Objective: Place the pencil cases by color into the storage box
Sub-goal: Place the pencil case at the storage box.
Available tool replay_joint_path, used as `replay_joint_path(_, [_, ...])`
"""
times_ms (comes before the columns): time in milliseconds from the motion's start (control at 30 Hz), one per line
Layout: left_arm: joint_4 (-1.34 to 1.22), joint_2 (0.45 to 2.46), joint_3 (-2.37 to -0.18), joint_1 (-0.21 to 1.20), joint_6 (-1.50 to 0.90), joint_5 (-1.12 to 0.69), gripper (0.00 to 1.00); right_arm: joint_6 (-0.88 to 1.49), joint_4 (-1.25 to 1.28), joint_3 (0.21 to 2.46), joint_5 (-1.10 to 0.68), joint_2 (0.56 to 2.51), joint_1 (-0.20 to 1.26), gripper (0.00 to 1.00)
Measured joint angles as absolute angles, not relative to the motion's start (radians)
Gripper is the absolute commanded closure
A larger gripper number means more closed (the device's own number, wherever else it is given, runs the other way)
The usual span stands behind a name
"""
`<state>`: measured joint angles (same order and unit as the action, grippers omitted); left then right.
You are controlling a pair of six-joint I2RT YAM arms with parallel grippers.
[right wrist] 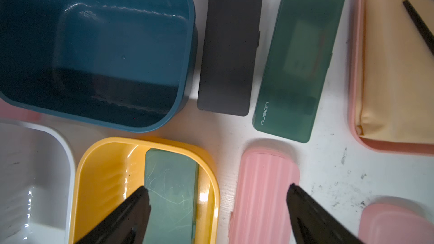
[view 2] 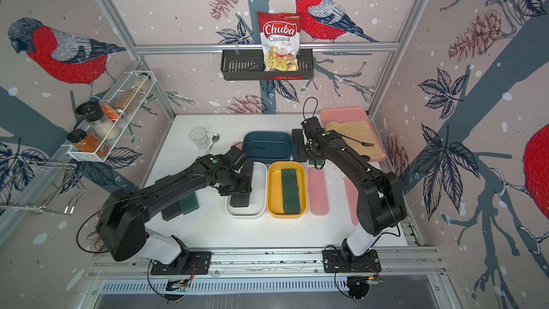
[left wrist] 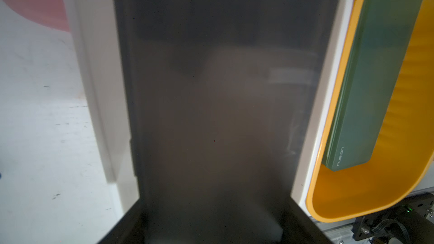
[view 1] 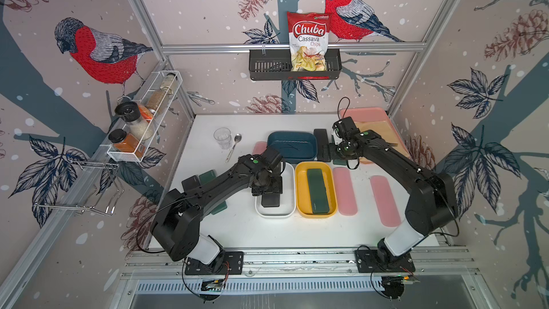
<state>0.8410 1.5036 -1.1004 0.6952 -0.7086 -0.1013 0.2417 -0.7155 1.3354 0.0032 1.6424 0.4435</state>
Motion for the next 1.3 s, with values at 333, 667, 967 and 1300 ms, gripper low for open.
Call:
replay_joint_path(333, [0.801, 1.567, -1.085, 0.728, -0.745, -0.105, 0.4, 0.242, -0.708, 1.28, 0.0, 1.607, 0.435, 0.05])
replay_joint_path(667, [0.773, 1.638, -1.078, 0.736, -0.759, -0.104, 0.39, 0.242, -0.702, 1.261, -0.001, 1.588, 0.433, 0.05])
replay_joint_path(967, [0.76, 1.691, -1.087, 0.745, -0.762, -0.101, 0.35, 0.243, -0.697, 1.253, -0.001, 1.582, 0.432, 0.06])
replay_joint_path(1300, [0.744, 1.747, -1.101, 0.752, -0.762, -0.074, 0.29, 0.243, -0.696, 1.245, -0.001, 1.578, 0.432, 0.05])
